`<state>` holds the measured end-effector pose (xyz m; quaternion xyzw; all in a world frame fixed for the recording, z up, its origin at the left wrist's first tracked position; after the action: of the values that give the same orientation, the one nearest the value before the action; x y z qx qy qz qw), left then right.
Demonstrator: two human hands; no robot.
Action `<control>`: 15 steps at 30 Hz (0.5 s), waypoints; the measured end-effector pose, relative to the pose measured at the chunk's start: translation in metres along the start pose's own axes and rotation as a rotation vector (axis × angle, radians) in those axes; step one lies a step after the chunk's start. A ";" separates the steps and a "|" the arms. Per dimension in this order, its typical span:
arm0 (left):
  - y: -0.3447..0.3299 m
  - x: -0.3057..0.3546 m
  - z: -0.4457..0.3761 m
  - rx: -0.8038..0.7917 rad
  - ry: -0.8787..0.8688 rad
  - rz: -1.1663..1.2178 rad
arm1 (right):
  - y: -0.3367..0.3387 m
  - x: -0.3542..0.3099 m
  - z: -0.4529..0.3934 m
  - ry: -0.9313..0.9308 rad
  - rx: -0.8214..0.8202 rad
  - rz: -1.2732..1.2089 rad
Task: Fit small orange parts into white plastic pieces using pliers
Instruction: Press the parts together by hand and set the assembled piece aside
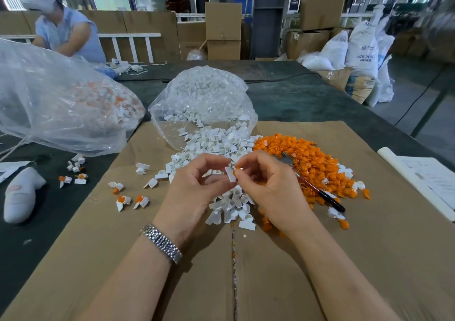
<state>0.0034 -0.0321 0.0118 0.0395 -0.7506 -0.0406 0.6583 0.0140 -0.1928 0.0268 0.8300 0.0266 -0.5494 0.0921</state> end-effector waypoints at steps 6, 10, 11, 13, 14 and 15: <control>0.003 -0.001 -0.002 -0.054 0.028 0.096 | 0.002 -0.004 0.002 -0.021 -0.107 -0.071; 0.006 -0.003 -0.003 -0.094 0.038 0.133 | 0.004 -0.006 0.003 -0.041 -0.146 -0.093; 0.006 -0.002 -0.003 -0.088 0.034 0.130 | 0.003 -0.005 0.003 -0.043 -0.143 -0.086; 0.007 0.000 -0.003 -0.078 0.025 0.120 | 0.003 -0.005 0.004 -0.043 -0.139 -0.073; 0.007 0.000 -0.002 -0.076 0.023 0.111 | 0.003 -0.006 0.004 -0.045 -0.142 -0.073; 0.007 0.001 -0.002 -0.078 0.022 0.104 | 0.003 -0.006 0.004 -0.047 -0.151 -0.080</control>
<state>0.0047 -0.0257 0.0139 -0.0249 -0.7423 -0.0349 0.6686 0.0083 -0.1964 0.0315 0.8058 0.0990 -0.5685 0.1329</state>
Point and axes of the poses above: each hand's wrist, its own z-axis away from the middle knuckle, its own y-axis out of the back of the hand, x = y × z, the point moved 5 cm from there along -z, towards the middle knuckle, and after that the axes turned 9 degrees about -z, right-handed, at the moved point
